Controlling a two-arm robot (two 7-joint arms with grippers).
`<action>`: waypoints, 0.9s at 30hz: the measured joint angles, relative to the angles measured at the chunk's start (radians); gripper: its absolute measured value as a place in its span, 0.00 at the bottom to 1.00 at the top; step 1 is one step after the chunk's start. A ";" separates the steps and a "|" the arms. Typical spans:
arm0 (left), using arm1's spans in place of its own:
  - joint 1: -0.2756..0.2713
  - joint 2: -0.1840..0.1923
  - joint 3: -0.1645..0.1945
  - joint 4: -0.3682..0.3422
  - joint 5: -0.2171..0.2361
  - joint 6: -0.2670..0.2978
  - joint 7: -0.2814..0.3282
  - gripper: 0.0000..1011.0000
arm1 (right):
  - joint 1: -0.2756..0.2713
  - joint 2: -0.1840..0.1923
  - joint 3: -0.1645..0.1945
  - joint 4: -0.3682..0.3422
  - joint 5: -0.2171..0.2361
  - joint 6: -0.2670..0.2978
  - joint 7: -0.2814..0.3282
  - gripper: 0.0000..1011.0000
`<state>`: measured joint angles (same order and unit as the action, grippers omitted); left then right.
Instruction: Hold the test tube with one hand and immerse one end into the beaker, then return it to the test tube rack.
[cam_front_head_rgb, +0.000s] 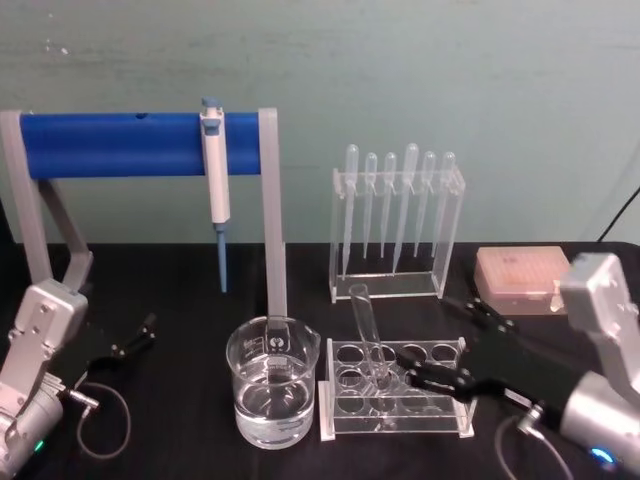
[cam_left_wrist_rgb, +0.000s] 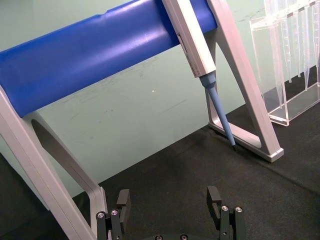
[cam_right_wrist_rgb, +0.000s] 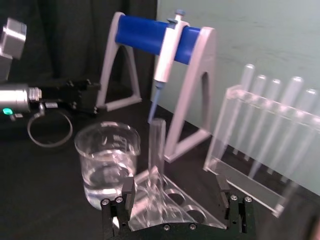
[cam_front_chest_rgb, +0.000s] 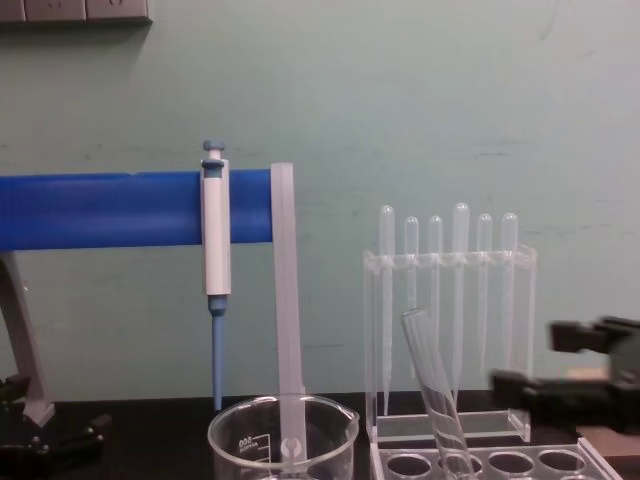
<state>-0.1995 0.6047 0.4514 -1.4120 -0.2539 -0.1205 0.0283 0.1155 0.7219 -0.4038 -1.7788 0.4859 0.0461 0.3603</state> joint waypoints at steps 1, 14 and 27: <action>0.000 0.000 0.000 0.000 0.000 0.000 0.000 0.99 | 0.018 -0.012 -0.006 0.009 0.004 0.015 0.010 0.99; 0.000 0.000 0.000 0.000 0.000 0.000 0.000 0.99 | 0.262 -0.149 -0.099 0.153 0.035 0.260 0.121 0.99; 0.000 0.000 0.000 0.000 0.000 0.000 0.000 0.99 | 0.330 -0.167 -0.152 0.206 0.006 0.301 0.148 0.88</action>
<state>-0.1995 0.6047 0.4514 -1.4120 -0.2539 -0.1205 0.0283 0.4452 0.5546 -0.5556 -1.5729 0.4920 0.3472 0.5079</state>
